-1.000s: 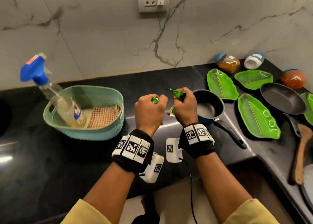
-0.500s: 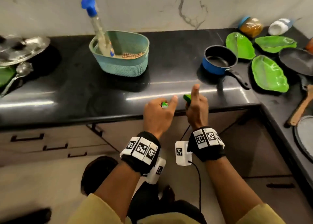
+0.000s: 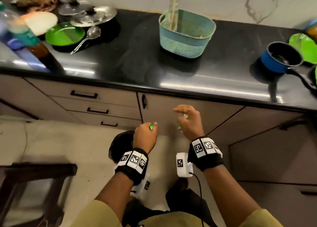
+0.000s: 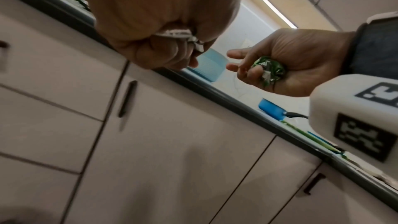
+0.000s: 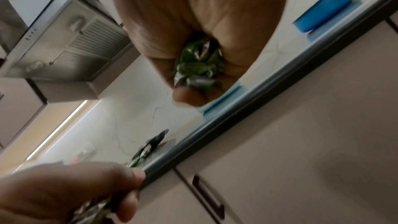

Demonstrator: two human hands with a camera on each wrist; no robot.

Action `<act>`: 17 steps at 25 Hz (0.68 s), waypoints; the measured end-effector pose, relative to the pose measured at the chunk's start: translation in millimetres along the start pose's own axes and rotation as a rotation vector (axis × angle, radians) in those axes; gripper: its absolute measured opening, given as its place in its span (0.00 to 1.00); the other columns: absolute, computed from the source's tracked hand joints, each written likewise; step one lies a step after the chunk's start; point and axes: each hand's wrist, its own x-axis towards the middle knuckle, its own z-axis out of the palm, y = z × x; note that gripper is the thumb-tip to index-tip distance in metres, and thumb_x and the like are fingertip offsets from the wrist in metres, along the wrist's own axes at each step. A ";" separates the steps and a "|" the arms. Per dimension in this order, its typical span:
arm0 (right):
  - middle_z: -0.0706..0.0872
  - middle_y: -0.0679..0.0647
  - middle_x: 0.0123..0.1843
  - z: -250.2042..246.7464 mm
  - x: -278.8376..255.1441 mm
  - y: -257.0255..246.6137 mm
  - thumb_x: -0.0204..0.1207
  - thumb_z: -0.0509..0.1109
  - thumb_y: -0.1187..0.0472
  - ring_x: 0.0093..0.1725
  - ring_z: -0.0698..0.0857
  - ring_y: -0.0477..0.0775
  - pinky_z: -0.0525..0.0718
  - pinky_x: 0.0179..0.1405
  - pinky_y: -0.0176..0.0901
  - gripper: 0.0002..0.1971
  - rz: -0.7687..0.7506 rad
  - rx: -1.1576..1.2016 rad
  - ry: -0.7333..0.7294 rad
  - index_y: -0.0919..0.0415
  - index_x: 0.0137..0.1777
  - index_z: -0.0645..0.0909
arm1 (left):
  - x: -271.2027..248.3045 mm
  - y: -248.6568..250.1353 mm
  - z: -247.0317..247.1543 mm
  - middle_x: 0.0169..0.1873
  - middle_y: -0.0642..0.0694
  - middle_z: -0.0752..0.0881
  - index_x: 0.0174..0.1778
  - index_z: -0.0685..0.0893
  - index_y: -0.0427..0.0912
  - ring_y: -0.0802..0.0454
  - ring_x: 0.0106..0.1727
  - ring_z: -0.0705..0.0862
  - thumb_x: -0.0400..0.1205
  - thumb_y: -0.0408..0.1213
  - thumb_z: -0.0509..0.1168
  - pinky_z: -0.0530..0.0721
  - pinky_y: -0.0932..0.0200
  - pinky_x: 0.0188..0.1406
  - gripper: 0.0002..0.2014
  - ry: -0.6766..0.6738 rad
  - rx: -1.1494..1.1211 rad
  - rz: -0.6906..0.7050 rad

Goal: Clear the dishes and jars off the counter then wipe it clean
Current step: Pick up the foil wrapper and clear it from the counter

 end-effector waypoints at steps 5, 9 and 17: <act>0.87 0.59 0.36 108.8 -41.7 3.0 0.78 0.69 0.61 0.28 0.83 0.57 0.81 0.21 0.42 0.12 0.175 -0.105 -0.125 0.52 0.33 0.80 | -12.4 -113.8 -57.9 0.38 0.34 0.87 0.31 0.79 0.40 0.32 0.48 0.83 0.84 0.52 0.61 0.73 0.50 0.39 0.21 -0.032 0.079 -0.138; 0.71 0.53 0.18 168.0 -57.0 20.8 0.79 0.64 0.40 0.23 0.69 0.57 0.69 0.25 0.46 0.32 0.137 -0.362 -0.175 0.61 0.21 0.64 | -8.3 -188.5 -68.3 0.37 0.29 0.86 0.27 0.76 0.42 0.29 0.45 0.82 0.83 0.44 0.61 0.69 0.52 0.36 0.18 -0.012 0.066 -0.273; 0.81 0.66 0.30 300.5 -31.9 190.6 0.77 0.60 0.50 0.34 0.77 0.67 0.67 0.34 0.44 0.21 0.167 -0.644 -0.416 0.58 0.24 0.68 | 53.1 -352.4 -6.4 0.27 0.31 0.74 0.17 0.63 0.41 0.25 0.41 0.74 0.78 0.37 0.63 0.65 0.51 0.32 0.24 0.091 -0.117 -0.630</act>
